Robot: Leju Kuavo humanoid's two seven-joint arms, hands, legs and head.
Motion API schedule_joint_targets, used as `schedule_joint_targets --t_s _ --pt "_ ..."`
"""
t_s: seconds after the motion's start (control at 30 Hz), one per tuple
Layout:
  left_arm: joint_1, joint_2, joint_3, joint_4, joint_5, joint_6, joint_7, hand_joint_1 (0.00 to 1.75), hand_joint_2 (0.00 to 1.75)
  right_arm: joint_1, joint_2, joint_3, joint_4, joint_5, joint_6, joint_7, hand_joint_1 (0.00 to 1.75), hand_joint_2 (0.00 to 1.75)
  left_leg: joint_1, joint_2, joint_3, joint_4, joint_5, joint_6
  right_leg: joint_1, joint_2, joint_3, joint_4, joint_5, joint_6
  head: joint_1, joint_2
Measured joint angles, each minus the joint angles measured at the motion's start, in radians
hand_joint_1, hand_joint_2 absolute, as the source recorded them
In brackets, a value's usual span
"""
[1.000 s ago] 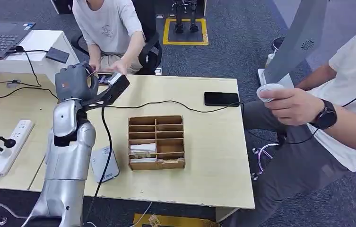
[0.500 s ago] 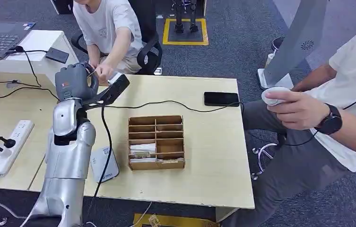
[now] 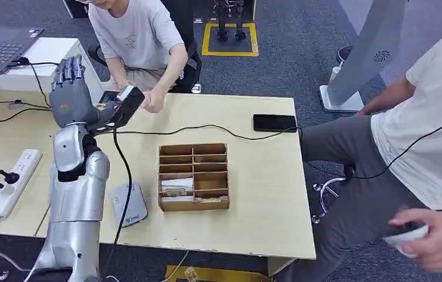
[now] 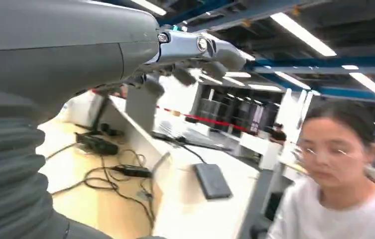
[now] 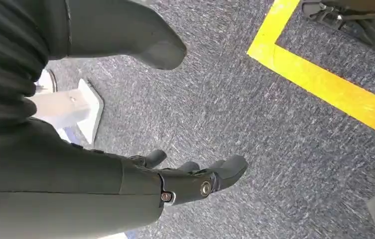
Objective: Pass the card to the sensor for recognition and then transmit it.
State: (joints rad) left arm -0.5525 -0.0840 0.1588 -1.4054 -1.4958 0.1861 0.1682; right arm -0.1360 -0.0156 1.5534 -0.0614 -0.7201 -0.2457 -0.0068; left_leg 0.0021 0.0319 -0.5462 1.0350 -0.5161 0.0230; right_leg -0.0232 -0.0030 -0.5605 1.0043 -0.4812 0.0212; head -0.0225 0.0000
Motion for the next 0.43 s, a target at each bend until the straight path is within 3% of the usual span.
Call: schedule_joint_targets --t_s 0.1,0.3,0.43 --pt "0.019 0.039 0.05 -0.009 0.0 0.053 0.015 0.0 1.75 0.004 0.0 0.0 0.002 -0.03 -0.003 -0.001 0.0 1.75 0.0 0.0 0.0 -0.001 0.0 0.0 0.0 0.0 0.0 0.001 0.0 0.0 0.001 0.0" --pt "0.123 0.063 0.308 -0.1 0.019 0.186 -0.165 0.0 1.75 0.016 0.0 0.0 0.019 -0.106 0.003 0.002 0.0 1.75 0.001 0.001 0.0 -0.001 -0.001 -0.001 0.0 0.001 -0.001 0.001 -0.002 -0.001 0.0 0.0" --pt "0.223 0.061 0.483 -0.143 0.078 0.265 -0.227 0.0 1.75 0.022 0.0 -0.001 0.031 -0.155 0.005 0.002 0.0 1.75 0.001 0.001 -0.001 -0.001 -0.001 -0.001 0.0 0.001 -0.001 0.0 -0.002 -0.002 0.001 0.0"
